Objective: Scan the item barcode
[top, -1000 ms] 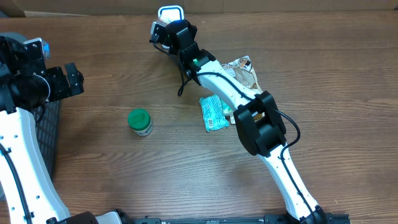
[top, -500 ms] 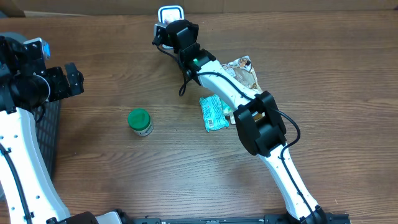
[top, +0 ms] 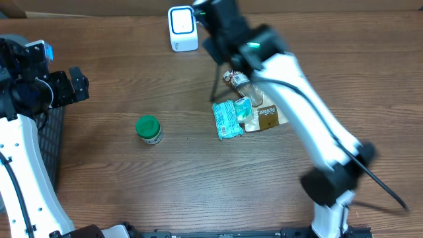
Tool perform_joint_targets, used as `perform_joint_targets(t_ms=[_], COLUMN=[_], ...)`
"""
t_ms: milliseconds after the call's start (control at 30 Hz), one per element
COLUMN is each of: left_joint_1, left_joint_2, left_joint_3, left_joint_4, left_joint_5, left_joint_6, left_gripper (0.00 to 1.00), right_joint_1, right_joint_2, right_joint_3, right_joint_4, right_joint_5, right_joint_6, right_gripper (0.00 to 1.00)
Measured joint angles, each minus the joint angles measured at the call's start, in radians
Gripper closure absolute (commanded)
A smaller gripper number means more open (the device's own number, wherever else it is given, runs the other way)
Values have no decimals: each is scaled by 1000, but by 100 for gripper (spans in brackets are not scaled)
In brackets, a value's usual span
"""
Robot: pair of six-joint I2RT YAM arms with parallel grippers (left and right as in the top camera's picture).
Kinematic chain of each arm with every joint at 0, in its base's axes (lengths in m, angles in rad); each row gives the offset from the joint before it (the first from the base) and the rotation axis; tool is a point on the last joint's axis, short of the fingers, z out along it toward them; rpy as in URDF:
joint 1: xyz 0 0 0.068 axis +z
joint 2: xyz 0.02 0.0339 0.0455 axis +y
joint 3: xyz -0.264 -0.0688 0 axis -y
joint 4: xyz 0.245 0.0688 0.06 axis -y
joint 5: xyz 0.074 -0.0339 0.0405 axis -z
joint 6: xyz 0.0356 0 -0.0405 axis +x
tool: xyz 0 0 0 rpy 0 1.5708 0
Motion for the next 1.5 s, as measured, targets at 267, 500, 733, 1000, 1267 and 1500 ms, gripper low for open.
perform_joint_targets(t_ms=[267,500,733,1000,1267,1500], left_joint_1=[0,0,0,0,0,0], left_joint_2=[0,0,0,0,0,0], left_joint_3=[0,0,0,0,0,0], left_joint_4=[0,0,0,0,0,0], left_joint_5=[0,0,0,0,0,0], left_joint_6=[0,0,0,0,0,0], left_gripper=[0,0,0,0,0,0], right_joint_1=[-186,-330,-396,-409,-395,-261], right_joint_2=[-20,47,48,48,43,31], right_joint_3=[-36,-286,-530,-581,-525,-515], right_joint_4=[-297,-242,-111,-82,-81,-37], right_joint_5=[-257,-366,-419,-441,-573,-659], right_joint_6=[302,354,364,354,251,217], right_gripper=[96,96,72,52,48,35])
